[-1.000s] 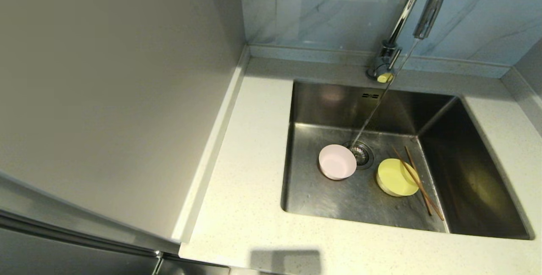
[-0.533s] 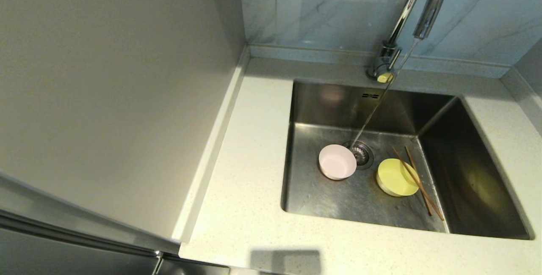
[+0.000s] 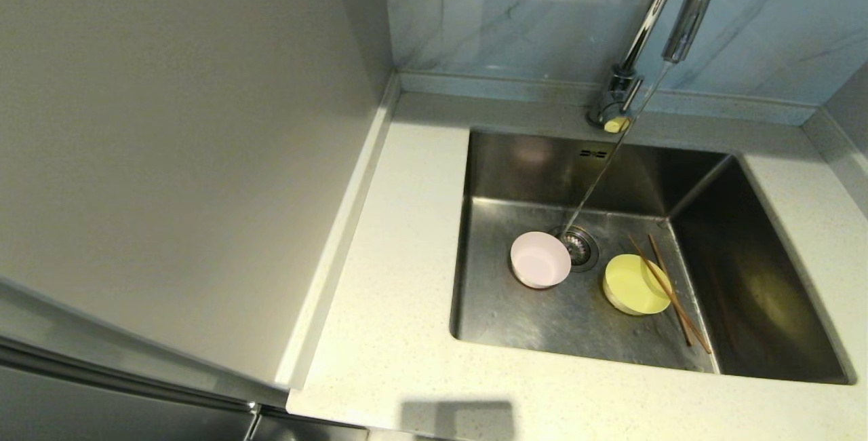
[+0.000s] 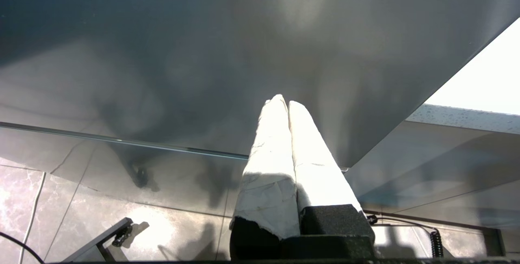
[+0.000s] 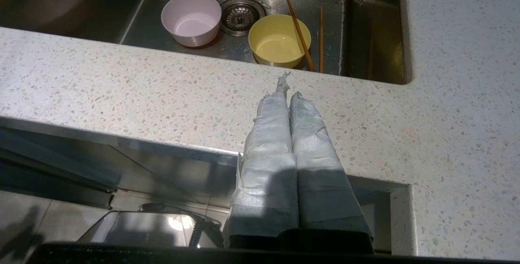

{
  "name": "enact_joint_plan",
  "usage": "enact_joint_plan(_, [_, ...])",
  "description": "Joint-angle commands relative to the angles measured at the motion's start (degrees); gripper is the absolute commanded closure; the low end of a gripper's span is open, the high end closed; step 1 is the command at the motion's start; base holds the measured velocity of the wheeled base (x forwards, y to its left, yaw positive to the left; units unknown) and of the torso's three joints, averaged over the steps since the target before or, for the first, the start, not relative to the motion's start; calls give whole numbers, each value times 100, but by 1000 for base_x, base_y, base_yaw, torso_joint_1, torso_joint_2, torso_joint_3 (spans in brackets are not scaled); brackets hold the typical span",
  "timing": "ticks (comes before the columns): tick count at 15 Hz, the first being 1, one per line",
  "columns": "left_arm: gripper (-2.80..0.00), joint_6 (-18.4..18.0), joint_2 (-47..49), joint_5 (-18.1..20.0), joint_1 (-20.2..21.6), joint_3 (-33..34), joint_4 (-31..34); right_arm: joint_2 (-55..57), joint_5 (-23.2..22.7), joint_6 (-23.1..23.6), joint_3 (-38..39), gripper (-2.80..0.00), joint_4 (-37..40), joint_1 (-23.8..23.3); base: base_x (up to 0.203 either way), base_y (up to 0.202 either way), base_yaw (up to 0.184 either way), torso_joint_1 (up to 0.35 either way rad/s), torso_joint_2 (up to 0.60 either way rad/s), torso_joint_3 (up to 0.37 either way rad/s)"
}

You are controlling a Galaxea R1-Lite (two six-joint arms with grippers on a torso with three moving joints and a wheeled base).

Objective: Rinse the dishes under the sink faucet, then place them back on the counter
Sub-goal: Wait for the water to rinse the bowl

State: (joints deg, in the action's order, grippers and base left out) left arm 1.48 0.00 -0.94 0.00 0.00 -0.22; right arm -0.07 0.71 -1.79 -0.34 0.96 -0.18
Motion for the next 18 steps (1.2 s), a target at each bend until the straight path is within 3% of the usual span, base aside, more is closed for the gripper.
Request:
enact_joint_plan(1, [0, 2, -18, -3, 0, 0, -4, 7, 0, -6, -1, 0, 0, 1, 0, 0, 0, 0, 0, 0])
enact_joint_plan(18, [0, 2, -18, -3, 0, 0, -4, 7, 0, -4, -1, 0, 0, 1, 0, 0, 0, 0, 0, 0])
